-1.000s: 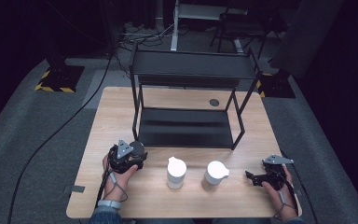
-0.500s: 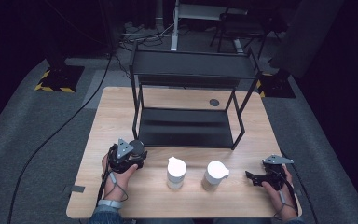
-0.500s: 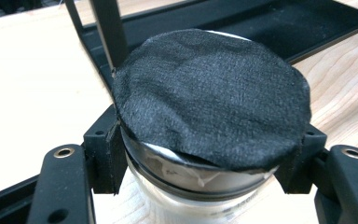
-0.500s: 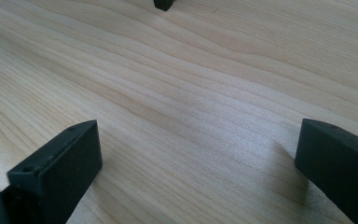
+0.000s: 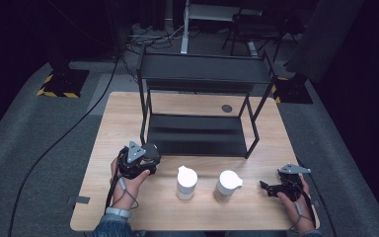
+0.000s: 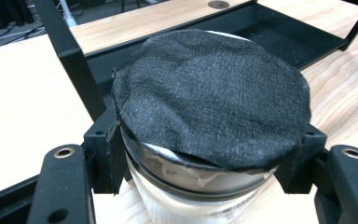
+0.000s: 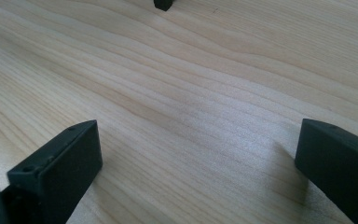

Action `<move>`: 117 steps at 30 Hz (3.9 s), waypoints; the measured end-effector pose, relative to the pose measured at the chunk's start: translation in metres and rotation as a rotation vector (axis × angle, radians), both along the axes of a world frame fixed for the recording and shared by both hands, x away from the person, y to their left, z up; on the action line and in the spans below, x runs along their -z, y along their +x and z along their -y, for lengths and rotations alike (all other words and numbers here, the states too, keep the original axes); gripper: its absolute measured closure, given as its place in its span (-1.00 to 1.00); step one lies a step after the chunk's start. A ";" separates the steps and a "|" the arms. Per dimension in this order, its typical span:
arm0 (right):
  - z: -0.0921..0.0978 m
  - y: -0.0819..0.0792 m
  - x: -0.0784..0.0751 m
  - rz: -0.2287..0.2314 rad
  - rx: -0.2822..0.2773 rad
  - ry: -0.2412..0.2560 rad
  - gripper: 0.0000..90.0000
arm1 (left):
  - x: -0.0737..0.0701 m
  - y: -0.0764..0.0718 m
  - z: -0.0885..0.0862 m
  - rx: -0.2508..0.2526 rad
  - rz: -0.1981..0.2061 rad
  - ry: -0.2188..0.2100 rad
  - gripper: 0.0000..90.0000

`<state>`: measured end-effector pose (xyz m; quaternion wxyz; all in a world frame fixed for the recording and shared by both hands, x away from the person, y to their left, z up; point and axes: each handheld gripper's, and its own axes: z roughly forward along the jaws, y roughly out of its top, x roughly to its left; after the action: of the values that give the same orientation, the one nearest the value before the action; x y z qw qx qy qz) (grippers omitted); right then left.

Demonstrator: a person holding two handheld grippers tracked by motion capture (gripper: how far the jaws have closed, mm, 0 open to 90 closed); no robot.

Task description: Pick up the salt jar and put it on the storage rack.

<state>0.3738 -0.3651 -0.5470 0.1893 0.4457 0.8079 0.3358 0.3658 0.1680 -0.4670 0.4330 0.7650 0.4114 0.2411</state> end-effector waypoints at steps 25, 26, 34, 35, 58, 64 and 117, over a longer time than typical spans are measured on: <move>0.000 0.000 0.000 0.000 -0.001 0.000 -0.99 | -0.035 0.010 0.015 0.047 0.028 0.042 -0.30; 0.000 0.000 0.000 0.000 0.000 0.000 -0.99 | -0.037 0.012 0.017 0.051 0.028 0.040 -0.30; 0.000 0.000 0.000 0.000 -0.001 0.000 -0.99 | -0.043 0.020 0.023 0.068 0.027 0.038 -0.30; 0.000 0.000 0.000 -0.001 0.000 0.001 -0.99 | -0.043 0.021 0.024 0.070 0.027 0.035 -0.30; -0.001 0.000 0.000 0.001 -0.019 -0.002 -0.99 | -0.055 0.051 0.041 0.073 0.031 0.025 -0.30; -0.001 0.000 0.000 0.000 -0.030 0.000 -0.99 | -0.055 0.056 0.047 0.066 0.044 0.026 -0.30; -0.002 0.000 0.000 -0.001 -0.046 0.001 -0.99 | -0.006 0.125 0.076 0.024 -0.006 0.005 -0.30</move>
<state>0.3736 -0.3629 -0.5471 0.1810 0.4272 0.8179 0.3402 0.4903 0.0921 -0.4609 0.4328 0.7715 0.4030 0.2347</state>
